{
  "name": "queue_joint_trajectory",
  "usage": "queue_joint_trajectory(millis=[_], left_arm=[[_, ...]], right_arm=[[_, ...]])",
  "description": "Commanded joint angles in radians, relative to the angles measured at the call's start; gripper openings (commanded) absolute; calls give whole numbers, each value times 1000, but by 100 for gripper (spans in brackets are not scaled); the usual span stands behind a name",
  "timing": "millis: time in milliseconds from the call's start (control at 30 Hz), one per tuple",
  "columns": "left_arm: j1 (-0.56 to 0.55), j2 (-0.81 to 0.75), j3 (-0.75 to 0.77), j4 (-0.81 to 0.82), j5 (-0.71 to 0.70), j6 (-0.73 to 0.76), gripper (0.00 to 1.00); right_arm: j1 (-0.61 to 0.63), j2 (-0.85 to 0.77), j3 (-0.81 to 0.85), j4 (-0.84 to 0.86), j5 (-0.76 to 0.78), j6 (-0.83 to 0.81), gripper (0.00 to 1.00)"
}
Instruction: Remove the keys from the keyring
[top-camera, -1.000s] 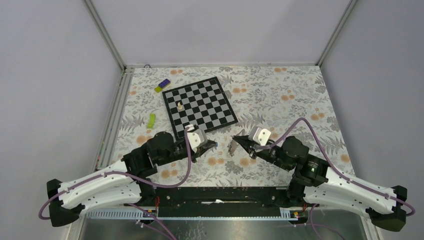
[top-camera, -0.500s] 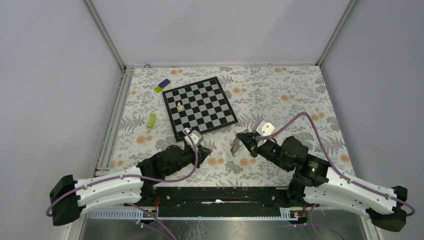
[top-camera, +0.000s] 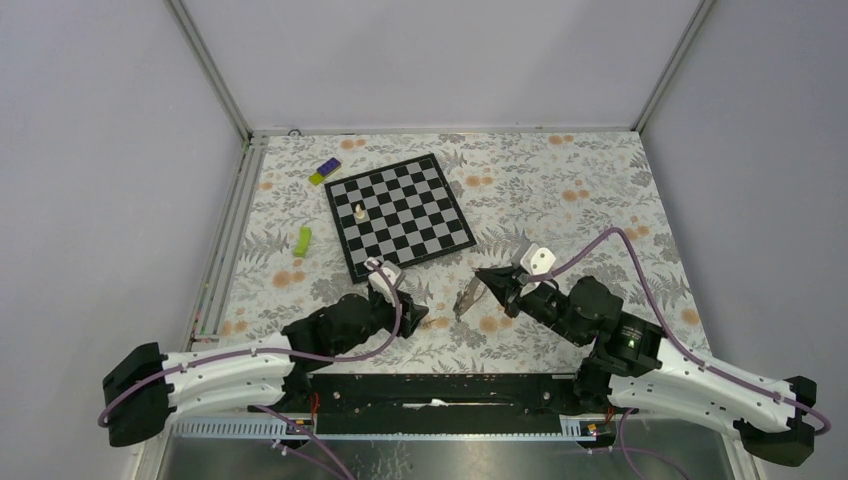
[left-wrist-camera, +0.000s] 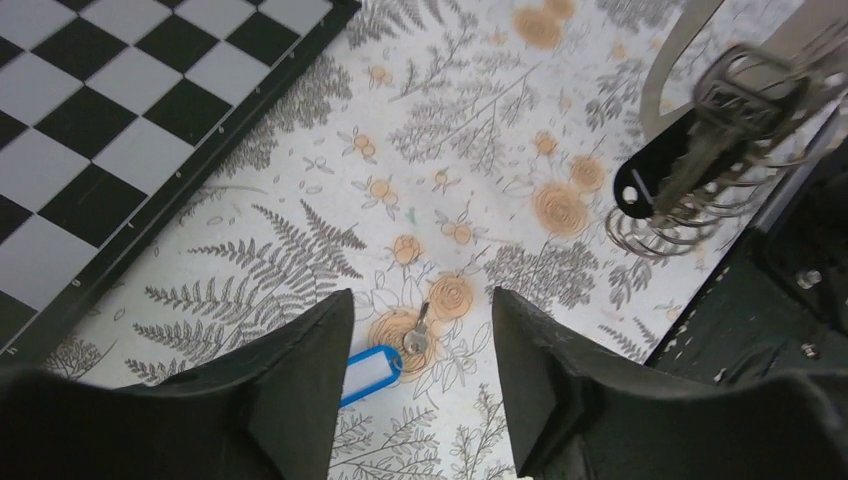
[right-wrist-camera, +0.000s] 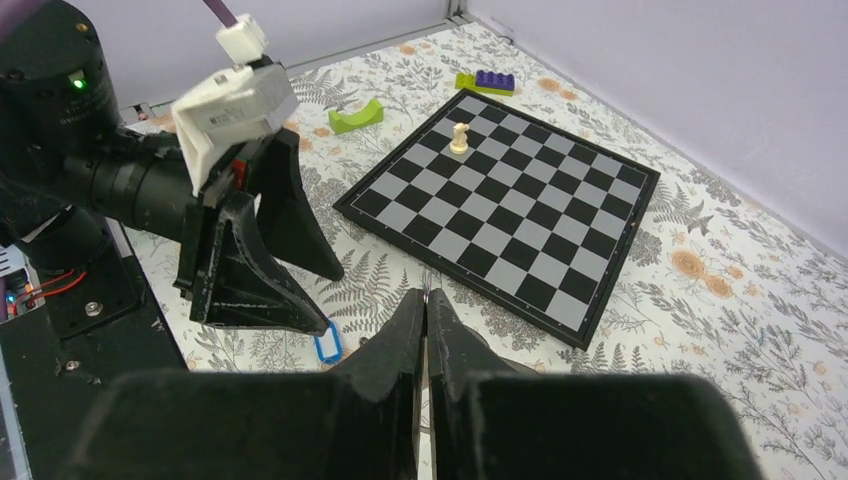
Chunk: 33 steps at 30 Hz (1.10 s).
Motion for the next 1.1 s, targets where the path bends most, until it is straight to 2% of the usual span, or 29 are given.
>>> queue_joint_trajectory(millis=[0, 300, 500, 600, 700, 800, 1067], left_arm=[[4, -90, 16, 45, -33, 33, 61], [4, -195, 56, 25, 76, 157, 74], [4, -219, 100, 53, 224, 200, 82], [4, -225, 102, 100, 371, 233, 81], [4, -209, 106, 165, 498, 252, 79], [4, -167, 119, 218, 609, 261, 78], [3, -12, 144, 366, 734, 231, 75]], right_arm=[[-3, -50, -8, 29, 2, -15, 0], [-4, -122, -31, 30, -87, -139, 0], [-4, -188, -31, 30, -161, -215, 0], [-4, -215, -26, 12, -218, -258, 0], [-4, -236, -18, -50, -367, -345, 0], [-4, -251, -13, -81, -451, -378, 0], [-4, -244, -11, -65, -500, -389, 0]])
